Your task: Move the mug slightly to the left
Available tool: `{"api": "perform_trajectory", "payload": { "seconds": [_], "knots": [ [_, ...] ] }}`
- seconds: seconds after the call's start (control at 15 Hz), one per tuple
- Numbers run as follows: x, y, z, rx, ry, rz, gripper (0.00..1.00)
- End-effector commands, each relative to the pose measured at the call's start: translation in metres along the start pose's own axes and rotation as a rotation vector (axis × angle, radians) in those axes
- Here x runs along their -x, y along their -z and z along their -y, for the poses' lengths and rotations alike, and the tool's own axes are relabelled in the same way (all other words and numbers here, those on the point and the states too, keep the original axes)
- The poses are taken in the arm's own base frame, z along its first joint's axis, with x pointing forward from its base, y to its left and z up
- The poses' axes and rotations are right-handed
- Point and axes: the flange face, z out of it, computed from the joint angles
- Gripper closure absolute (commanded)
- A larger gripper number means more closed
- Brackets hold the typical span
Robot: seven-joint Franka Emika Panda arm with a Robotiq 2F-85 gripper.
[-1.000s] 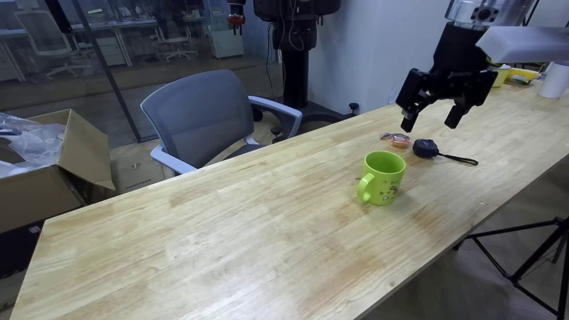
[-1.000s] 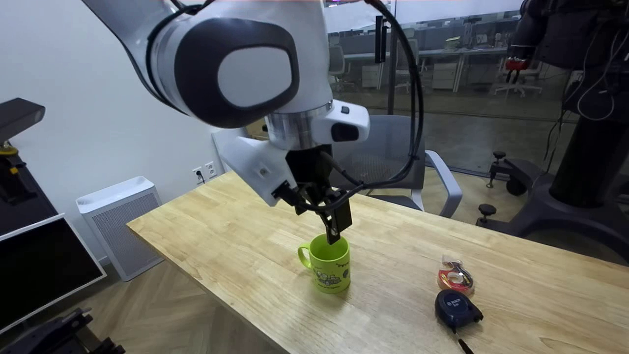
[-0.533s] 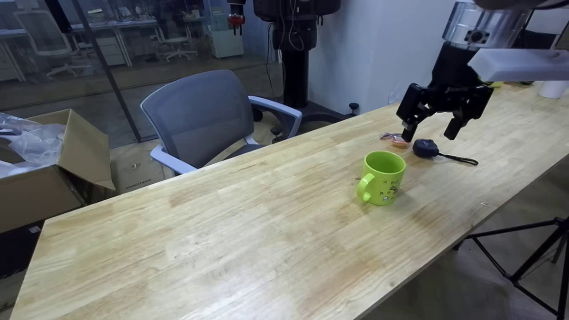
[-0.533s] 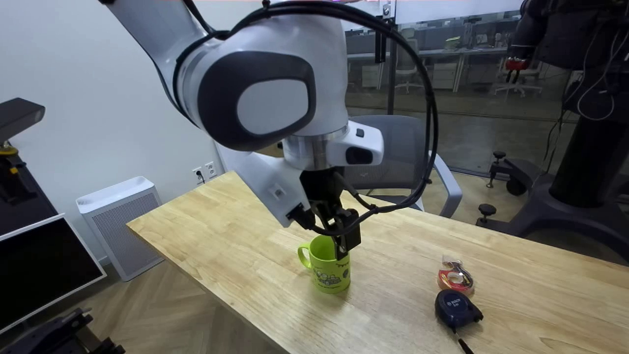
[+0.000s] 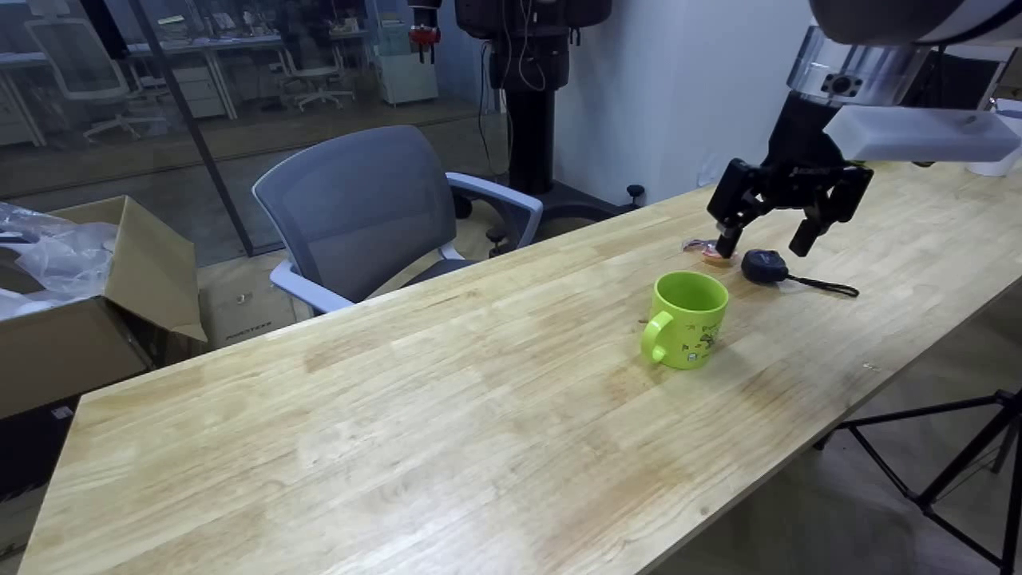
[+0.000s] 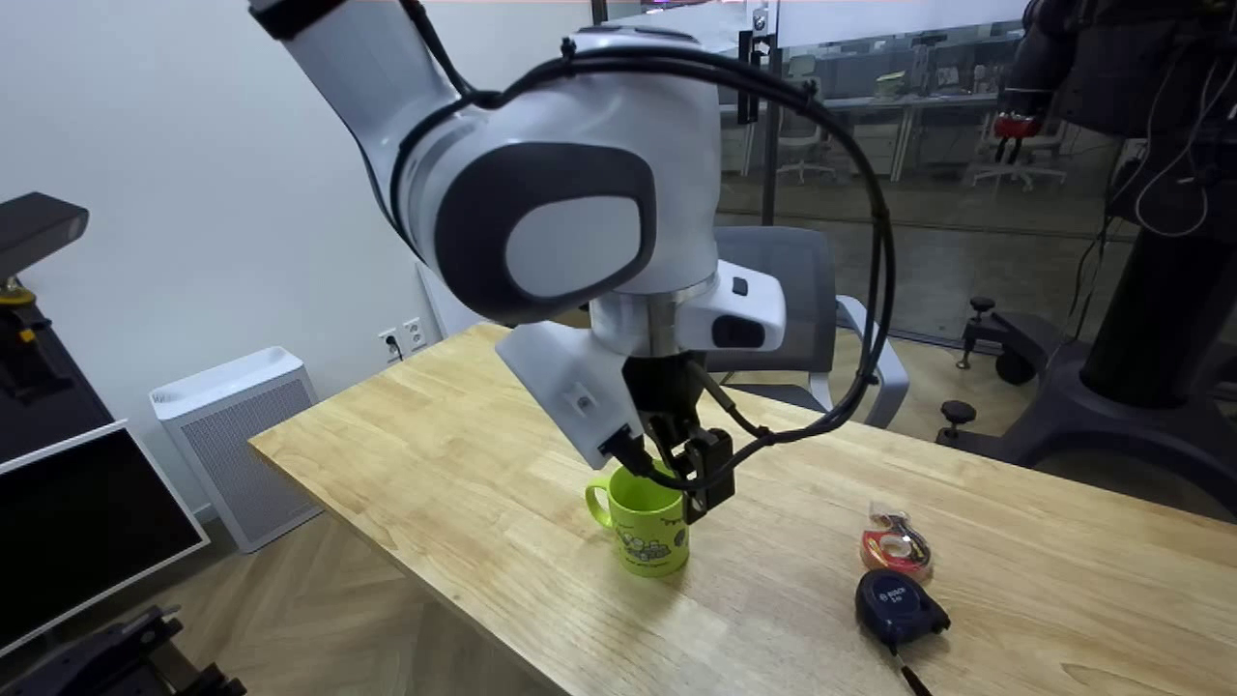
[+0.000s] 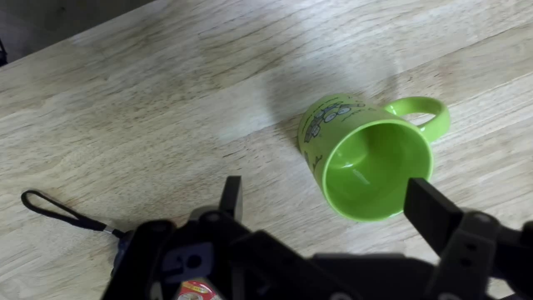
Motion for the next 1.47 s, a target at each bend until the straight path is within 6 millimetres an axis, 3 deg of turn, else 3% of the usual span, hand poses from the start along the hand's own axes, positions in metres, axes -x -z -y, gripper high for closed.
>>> {"api": "perform_trajectory", "payload": {
  "seconds": [0.0,0.67,1.4],
  "knots": [
    [-0.016,-0.012,-0.004,-0.018,-0.022,-0.016,0.00],
    [-0.043,-0.044,-0.008,0.009,-0.083,0.011,0.00],
    [-0.054,-0.054,0.029,0.049,-0.116,0.042,0.00]
  ]
}}
